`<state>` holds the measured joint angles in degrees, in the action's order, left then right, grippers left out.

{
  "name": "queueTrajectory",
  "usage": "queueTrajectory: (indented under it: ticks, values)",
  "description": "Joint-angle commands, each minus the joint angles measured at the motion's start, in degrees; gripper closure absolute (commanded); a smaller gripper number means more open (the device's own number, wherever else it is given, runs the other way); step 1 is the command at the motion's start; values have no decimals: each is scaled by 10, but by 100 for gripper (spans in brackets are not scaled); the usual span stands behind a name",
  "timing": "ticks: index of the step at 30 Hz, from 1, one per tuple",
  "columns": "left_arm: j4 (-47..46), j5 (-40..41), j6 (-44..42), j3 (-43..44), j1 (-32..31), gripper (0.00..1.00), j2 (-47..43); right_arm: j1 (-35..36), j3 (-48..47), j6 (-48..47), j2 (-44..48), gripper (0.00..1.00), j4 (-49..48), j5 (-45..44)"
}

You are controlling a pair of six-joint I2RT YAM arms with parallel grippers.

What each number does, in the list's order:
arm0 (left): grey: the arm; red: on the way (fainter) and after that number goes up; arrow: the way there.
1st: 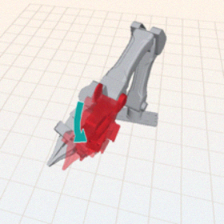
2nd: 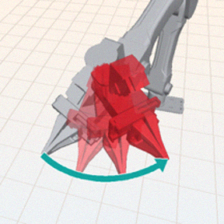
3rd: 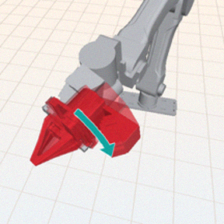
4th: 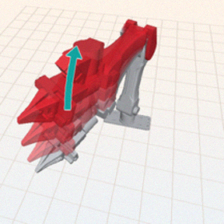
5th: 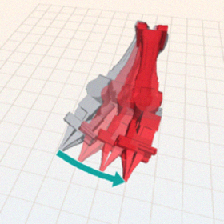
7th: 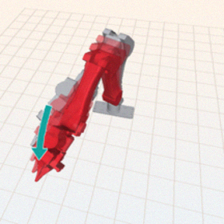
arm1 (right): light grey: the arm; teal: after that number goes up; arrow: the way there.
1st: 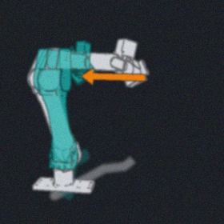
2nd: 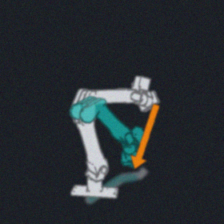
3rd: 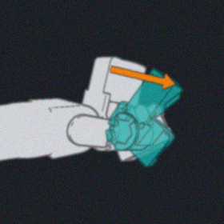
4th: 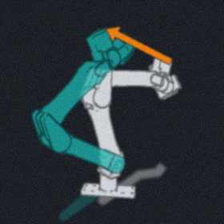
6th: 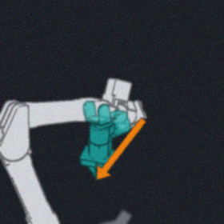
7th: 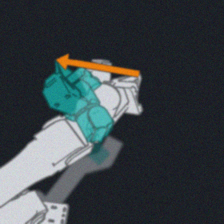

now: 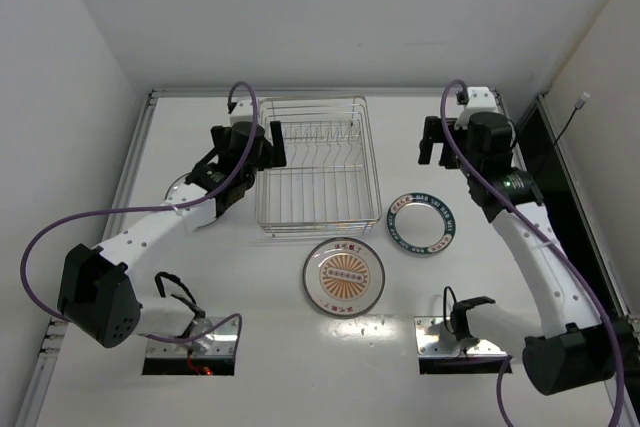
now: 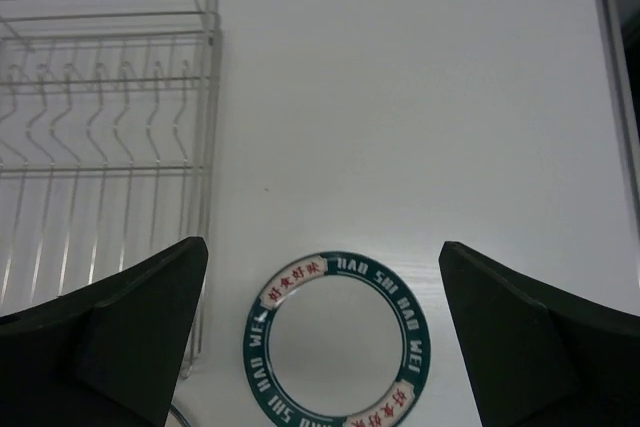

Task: Load the plates into the dish rack

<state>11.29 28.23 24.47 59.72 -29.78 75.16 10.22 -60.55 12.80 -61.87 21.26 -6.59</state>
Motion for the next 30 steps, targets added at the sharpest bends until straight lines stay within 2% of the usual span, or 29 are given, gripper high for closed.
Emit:
queueTrajectory:
  ticks: [1, 2, 5, 7, 10, 11, 13, 14, 16, 20, 25, 30]
  values:
    - [-17, -2, -5, 9, 2, 1, -17, -10, -10, 56, 6, 0, 57, -129]
    - [-17, -2, -5, 9, 2, 1, -17, -10, -10, 77, 0, 0, 65, -150]
    - [-17, -7, -19, 9, 2, 1, -17, -28, 3, 27, -5, 0, 26, -22]
    - [-17, -7, -19, 9, 2, 1, -17, -43, 10, 59, -18, 0, 26, 3]
    - [-17, -2, -19, 9, 2, 1, -17, -112, 31, 88, -61, 0, -4, 110]
    - [-17, -2, -24, 9, 2, 1, -17, -134, 42, 97, -73, 0, -18, 178]
    - [-17, -2, -24, 9, 2, 1, -12, -201, 72, 132, -106, 0, -61, 234]
    - [-17, -2, -24, 9, 2, 1, -12, -246, 83, 146, -114, 0, -77, 291]
    - [-17, -2, -24, 9, 2, 1, -6, -286, 110, 178, -135, 0, -113, 361]
    - [-17, -2, -24, 9, 2, 1, -6, -363, 141, 204, -168, 0, -121, 380]
    - [-17, -2, -24, 9, 2, 1, -1, -402, 177, 224, -236, 0, -164, 438]
    - [-12, -2, -24, 9, 2, 1, 4, -413, 207, 241, -343, 14, -215, 498]
